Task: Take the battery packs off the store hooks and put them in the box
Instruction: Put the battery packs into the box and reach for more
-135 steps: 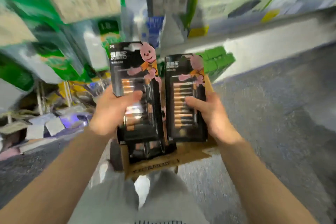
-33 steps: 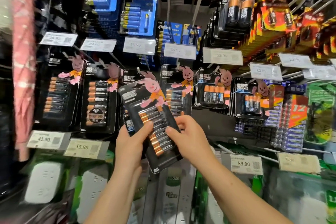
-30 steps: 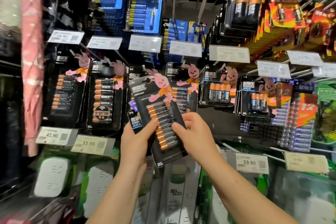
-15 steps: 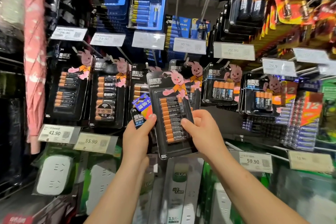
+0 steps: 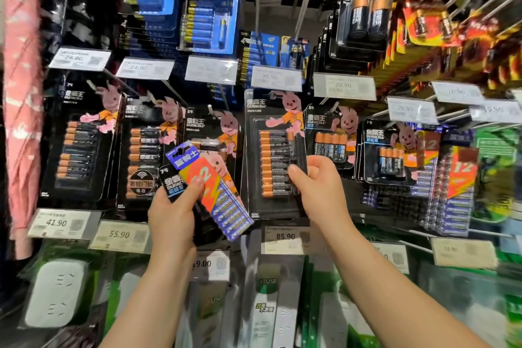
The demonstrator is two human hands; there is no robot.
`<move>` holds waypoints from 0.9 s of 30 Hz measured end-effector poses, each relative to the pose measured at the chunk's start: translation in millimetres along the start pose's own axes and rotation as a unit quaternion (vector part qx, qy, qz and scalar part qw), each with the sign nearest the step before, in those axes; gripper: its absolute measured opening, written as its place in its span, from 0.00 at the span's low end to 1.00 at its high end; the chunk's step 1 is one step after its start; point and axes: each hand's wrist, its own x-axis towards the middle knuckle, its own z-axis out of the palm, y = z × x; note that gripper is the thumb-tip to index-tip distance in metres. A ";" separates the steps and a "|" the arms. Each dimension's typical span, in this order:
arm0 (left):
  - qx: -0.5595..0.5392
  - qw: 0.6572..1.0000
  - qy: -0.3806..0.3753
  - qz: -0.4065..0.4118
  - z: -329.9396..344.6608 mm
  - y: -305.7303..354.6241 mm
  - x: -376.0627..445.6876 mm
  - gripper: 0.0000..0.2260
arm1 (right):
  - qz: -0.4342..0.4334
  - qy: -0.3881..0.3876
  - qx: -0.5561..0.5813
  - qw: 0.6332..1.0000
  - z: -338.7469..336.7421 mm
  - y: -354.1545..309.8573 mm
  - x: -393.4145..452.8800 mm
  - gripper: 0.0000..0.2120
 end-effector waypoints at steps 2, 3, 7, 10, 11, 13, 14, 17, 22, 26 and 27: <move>-0.004 1.000 0.010 0.001 -4.8 1.3 0.5 0.05 | 0.002 -0.001 0.001 1.000 0.4 2.0 4.1 0.21; -0.002 1.000 0.013 0.000 -7.6 1.8 0.6 0.05 | 0.006 -0.001 0.001 1.000 0.5 3.0 4.9 0.22; 0.005 1.000 0.018 0.001 -14.1 5.0 -4.1 0.05 | 0.025 -0.002 -0.001 1.000 1.6 13.2 7.6 0.20; 0.009 1.000 -0.001 0.012 -4.8 7.9 -14.0 0.04 | 0.029 -0.014 0.003 0.999 -1.3 11.7 3.7 0.16; 0.009 1.000 -0.015 0.012 1.1 8.4 -18.7 0.04 | 0.029 -0.012 0.005 0.999 -4.1 10.3 1.1 0.16; 0.008 0.999 -0.048 0.017 17.0 8.5 -29.5 0.04 | 0.018 0.002 -0.007 1.000 -14.3 9.8 -5.7 0.17; 0.008 0.998 -0.063 0.019 27.0 8.2 -36.2 0.04 | -0.004 0.011 -0.024 1.000 -21.1 9.5 -10.0 0.17; 0.000 0.994 -0.106 0.021 61.8 2.1 -56.1 0.05 | -0.051 0.001 -0.051 0.997 -48.0 5.6 -22.1 0.13; 0.008 0.988 -0.154 0.010 126.7 -19.0 -91.5 0.05 | 0.055 -0.073 0.021 0.996 -107.6 7.3 -27.1 0.20; -0.004 0.984 -0.179 -0.013 176.5 -43.8 -120.5 0.12 | 0.089 -0.094 -0.039 0.991 -161.9 19.9 -31.3 0.29; -0.009 0.983 -0.183 -0.021 189.0 -52.7 -128.2 0.12 | 0.105 -0.094 -0.049 0.989 -175.1 25.0 -31.7 0.29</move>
